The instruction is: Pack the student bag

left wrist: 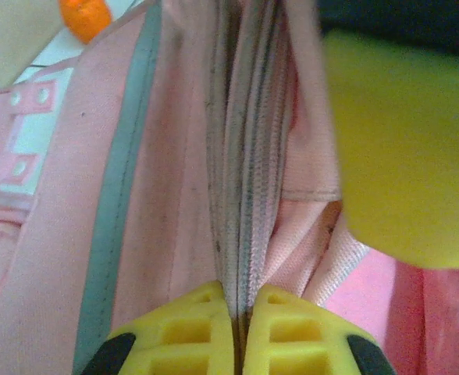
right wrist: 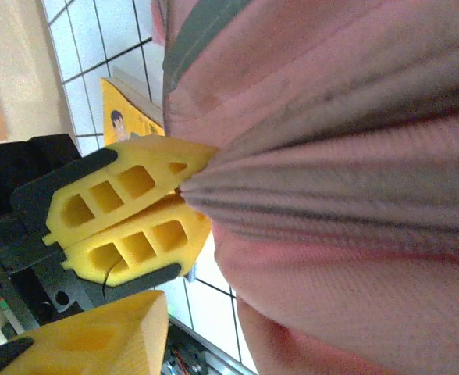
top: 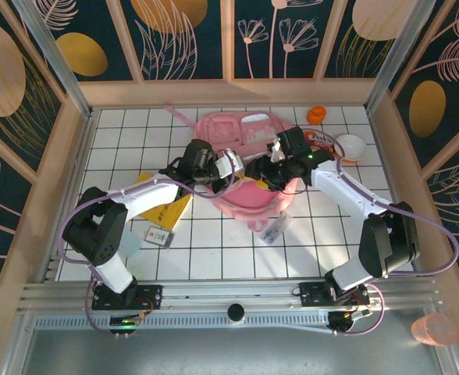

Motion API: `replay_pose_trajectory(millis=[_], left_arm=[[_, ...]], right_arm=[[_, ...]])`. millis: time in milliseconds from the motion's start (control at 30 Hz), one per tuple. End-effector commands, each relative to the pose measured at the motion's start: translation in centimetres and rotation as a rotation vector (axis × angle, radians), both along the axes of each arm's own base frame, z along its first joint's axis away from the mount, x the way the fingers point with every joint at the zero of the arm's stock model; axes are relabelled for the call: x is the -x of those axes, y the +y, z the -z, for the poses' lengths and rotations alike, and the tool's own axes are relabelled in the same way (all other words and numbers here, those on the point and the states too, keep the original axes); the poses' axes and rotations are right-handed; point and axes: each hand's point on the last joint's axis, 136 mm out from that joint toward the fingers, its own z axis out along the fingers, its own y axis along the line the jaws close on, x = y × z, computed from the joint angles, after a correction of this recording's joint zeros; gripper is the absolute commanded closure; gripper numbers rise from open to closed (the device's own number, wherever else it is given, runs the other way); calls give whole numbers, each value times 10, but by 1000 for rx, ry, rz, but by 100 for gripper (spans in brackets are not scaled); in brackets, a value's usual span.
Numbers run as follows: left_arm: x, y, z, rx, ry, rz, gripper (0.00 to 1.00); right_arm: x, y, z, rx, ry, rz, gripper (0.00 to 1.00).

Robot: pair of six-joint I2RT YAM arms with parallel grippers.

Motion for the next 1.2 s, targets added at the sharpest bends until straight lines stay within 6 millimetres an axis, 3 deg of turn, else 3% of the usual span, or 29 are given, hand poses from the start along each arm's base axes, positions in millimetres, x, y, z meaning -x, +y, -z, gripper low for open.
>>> replay_pose_trajectory(millis=[0, 167, 333, 367, 433, 567, 667, 733, 833, 1000, 1100, 1167], left_arm=[[-24, 3, -39, 86, -100, -117, 100], [-37, 5, -40, 99, -86, -187, 100], [-25, -1, -23, 49, -54, -97, 100], [-14, -4, -16, 19, -42, -27, 100], [6, -5, 16, -69, 15, 95, 100], [17, 9, 59, -206, 75, 124, 98], [17, 15, 81, -284, 95, 126, 78], [15, 16, 85, -296, 96, 118, 64], [10, 10, 68, -227, 115, 69, 45], [2, 3, -7, 43, 211, -90, 31], [-12, 23, -35, 207, 324, -271, 27], [-24, 49, -44, 311, 425, -426, 26]], right_arm=[[10, -17, 1, -3, 3, 30, 44], [30, -34, 14, 10, 47, 59, 42], [45, -38, 6, -28, 32, 55, 42], [45, -38, 0, -41, 12, 55, 42], [41, -36, -16, -64, -36, 59, 43], [25, -29, -43, -103, -136, 53, 46], [11, -26, -53, -113, -189, 60, 47], [3, -24, -56, -113, -213, 67, 47], [-9, -26, -58, -85, -242, 89, 47], [-24, -30, -70, -18, -339, 119, 48], [-29, -22, -81, -2, -409, 98, 48], [-33, -8, -90, 3, -468, 66, 49]])
